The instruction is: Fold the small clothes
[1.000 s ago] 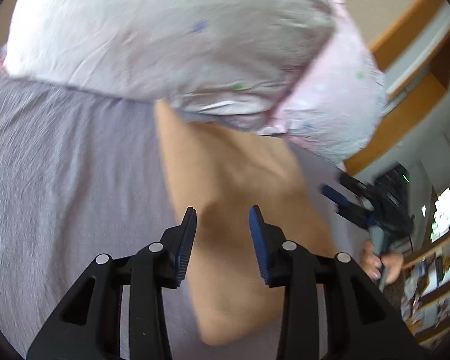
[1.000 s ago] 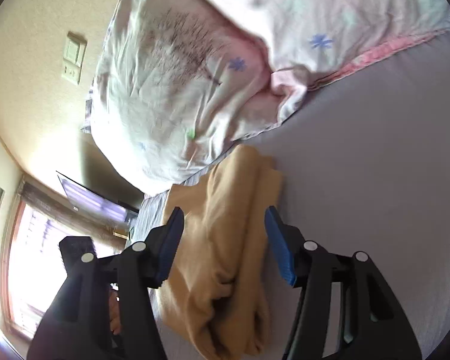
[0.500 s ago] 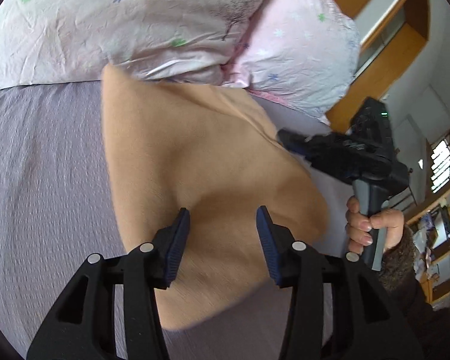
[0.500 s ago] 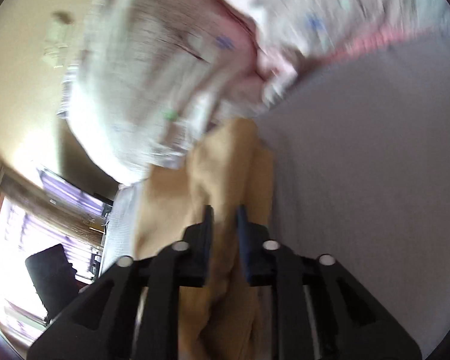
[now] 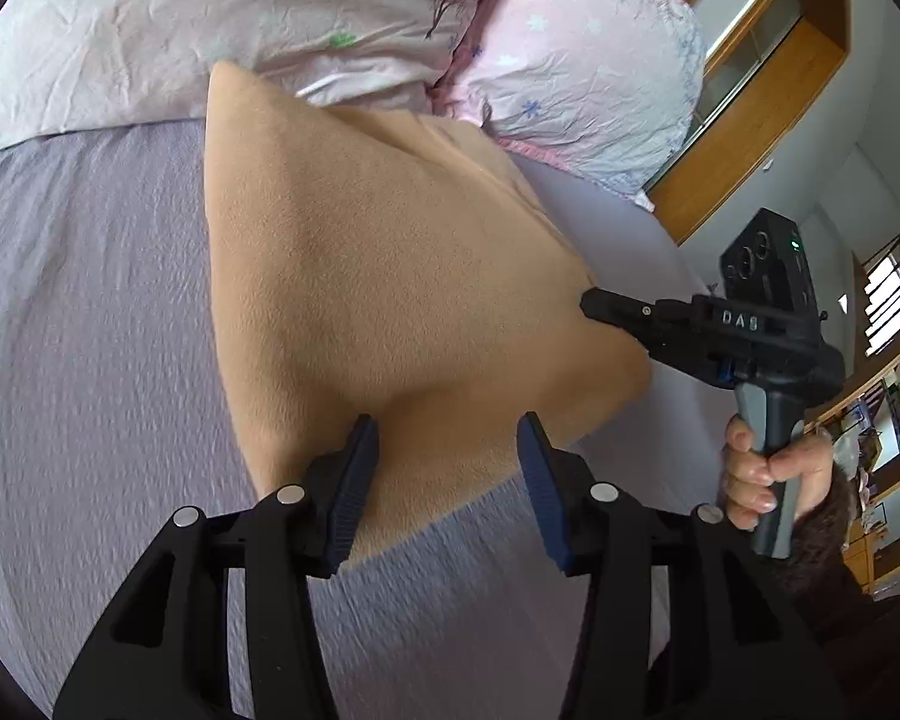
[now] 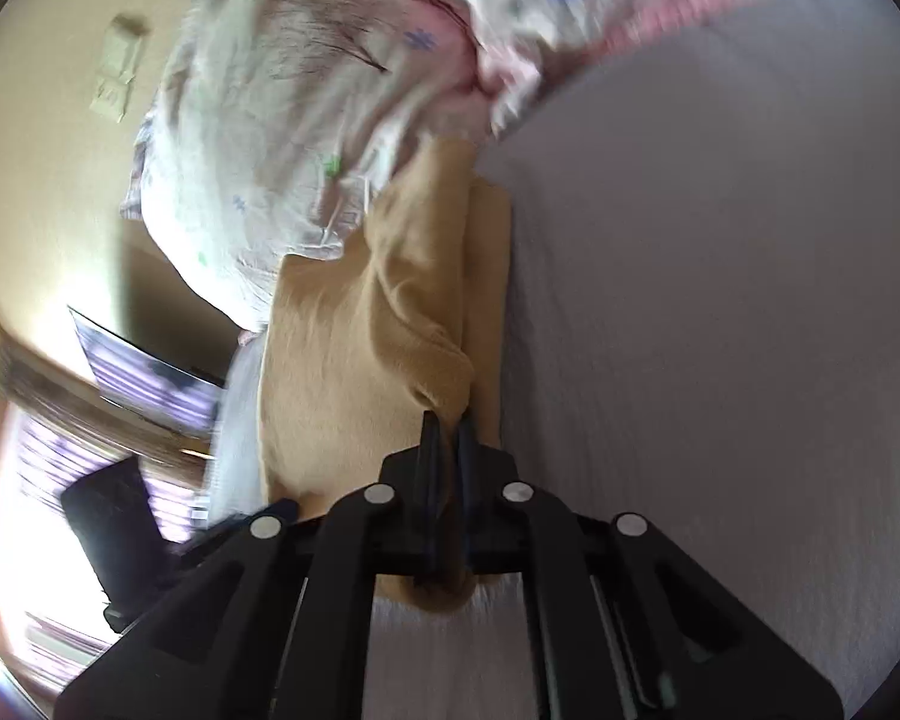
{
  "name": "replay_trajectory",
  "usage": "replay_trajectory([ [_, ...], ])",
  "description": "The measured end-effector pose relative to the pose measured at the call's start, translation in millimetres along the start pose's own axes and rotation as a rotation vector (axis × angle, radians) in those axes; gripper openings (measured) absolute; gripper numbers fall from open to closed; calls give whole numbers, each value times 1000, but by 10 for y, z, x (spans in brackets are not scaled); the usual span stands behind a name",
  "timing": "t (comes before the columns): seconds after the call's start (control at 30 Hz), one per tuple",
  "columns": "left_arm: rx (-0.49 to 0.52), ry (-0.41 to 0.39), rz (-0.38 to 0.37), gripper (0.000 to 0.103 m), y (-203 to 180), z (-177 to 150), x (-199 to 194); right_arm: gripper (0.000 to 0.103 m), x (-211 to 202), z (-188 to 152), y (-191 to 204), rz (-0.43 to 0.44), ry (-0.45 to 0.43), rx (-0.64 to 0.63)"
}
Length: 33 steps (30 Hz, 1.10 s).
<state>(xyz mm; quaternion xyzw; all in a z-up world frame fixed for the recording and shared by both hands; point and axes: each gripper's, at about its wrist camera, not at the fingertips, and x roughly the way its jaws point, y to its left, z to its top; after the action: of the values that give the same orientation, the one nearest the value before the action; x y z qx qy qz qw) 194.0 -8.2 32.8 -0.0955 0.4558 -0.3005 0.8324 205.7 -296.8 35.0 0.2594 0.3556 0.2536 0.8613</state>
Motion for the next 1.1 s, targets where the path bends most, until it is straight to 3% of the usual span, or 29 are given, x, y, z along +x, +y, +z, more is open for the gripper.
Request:
replay_trajectory([
  [0.07, 11, -23, 0, 54, -33, -44, -85, 21, -185, -85, 247, 8, -95, -96],
  [0.1, 16, -34, 3, 59, -50, -67, -110, 40, -250, -130, 361, 36, -126, -139],
  [0.17, 15, -32, 15, 60, -61, -91, -93, 61, -228, -210, 511, 95, -129, -193],
  [0.2, 10, -28, 21, 60, -56, -97, -65, 61, -151, -239, 547, 99, -91, -204],
  [0.27, 5, -24, 41, 60, -53, -112, -28, 58, 99, -265, 458, 10, 14, -160],
  [0.3, 1, -28, 41, 60, -62, -135, -65, 48, 157, -287, 364, -6, 48, -121],
  [0.37, -9, -40, 45, 61, -75, -174, -161, 49, 7, -369, 267, 45, 15, -80],
  [0.47, -9, -98, 118, 79, -72, -295, -374, 74, -249, -373, 386, -2, -79, -143],
  [0.5, -6, -116, 137, 79, -64, -315, -417, 74, -276, -324, 429, -18, -90, -169],
  [0.6, -23, -132, 125, 79, -29, -320, -456, 74, -287, 51, 589, -69, -116, -228],
  [0.67, -36, -130, 124, 79, -21, -323, -449, 74, -34, 508, 605, -135, -99, -215],
  [0.77, -39, -127, 119, 79, -47, -349, -450, 71, 402, 1028, 508, -230, -51, -199],
  [0.87, -37, -122, 117, 79, -61, -366, -457, 69, 827, 1296, 313, -235, 22, -115],
  [0.9, -40, -121, 117, 79, -50, -363, -455, 61, 941, 1348, 253, -241, 44, -93],
  [0.93, -45, -120, 117, 79, -39, -367, -454, 40, 1073, 1382, 165, -207, 71, -70],
  [0.97, -51, -119, 118, 79, -15, -370, -454, 7, 1104, 1384, 93, -174, 72, -46],
  [1.03, -68, -115, 120, 79, 48, -377, -458, 5, 965, 1363, -105, -124, -13, 50],
  [1.1, -88, -111, 110, 79, 119, -394, -472, 7, 929, 1313, -187, -115, -7, 68],
])
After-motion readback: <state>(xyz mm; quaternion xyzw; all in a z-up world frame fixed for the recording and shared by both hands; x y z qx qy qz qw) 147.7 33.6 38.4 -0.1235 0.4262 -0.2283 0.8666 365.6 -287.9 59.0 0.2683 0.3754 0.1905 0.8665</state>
